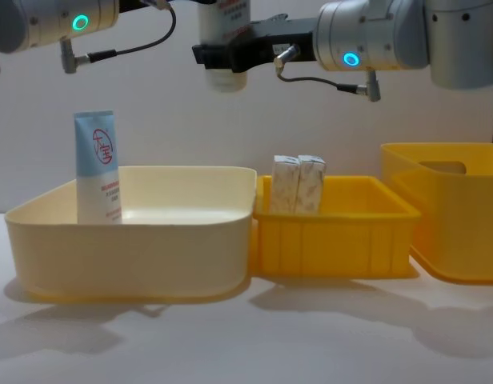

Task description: Bimanual collaborative sorting of washing and personal care products

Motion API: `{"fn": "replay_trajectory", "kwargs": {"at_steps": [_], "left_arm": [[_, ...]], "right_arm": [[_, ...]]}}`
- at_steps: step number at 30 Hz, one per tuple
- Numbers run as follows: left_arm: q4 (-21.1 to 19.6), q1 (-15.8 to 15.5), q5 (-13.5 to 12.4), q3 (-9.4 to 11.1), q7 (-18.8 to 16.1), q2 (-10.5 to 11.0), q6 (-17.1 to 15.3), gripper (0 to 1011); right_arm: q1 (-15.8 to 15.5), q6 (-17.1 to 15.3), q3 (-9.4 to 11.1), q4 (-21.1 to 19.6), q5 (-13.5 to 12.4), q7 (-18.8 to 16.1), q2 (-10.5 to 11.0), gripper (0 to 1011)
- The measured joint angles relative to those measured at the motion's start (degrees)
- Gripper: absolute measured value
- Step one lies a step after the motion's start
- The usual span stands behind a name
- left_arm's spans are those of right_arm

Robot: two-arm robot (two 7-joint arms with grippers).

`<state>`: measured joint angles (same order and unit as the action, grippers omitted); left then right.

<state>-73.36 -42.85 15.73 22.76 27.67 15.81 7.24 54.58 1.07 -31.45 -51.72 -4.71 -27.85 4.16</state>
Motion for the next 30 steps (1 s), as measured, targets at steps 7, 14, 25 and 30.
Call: {"fn": "replay_trajectory", "kwargs": {"at_steps": [7,14,25,30], "left_arm": [[0.0,0.0,0.0,0.0,0.0,0.0,0.0,1002],[0.0,0.0,0.0,0.0,0.0,0.0,0.0,1002],[0.0,0.0,0.0,0.0,0.0,0.0,0.0,1002],[0.0,0.0,0.0,0.0,0.0,0.0,0.0,1002]], "right_arm": [[0.5,0.0,0.9,-0.1,0.8,1.5,1.1,593],[1.1,-1.0,2.2,-0.4,1.9,3.5,2.9,593],[2.5,-4.0,4.4,-0.8,4.0,6.5,6.6,593],[3.6,-6.8,5.3,-0.2,5.0,7.4,8.4,593]]}}
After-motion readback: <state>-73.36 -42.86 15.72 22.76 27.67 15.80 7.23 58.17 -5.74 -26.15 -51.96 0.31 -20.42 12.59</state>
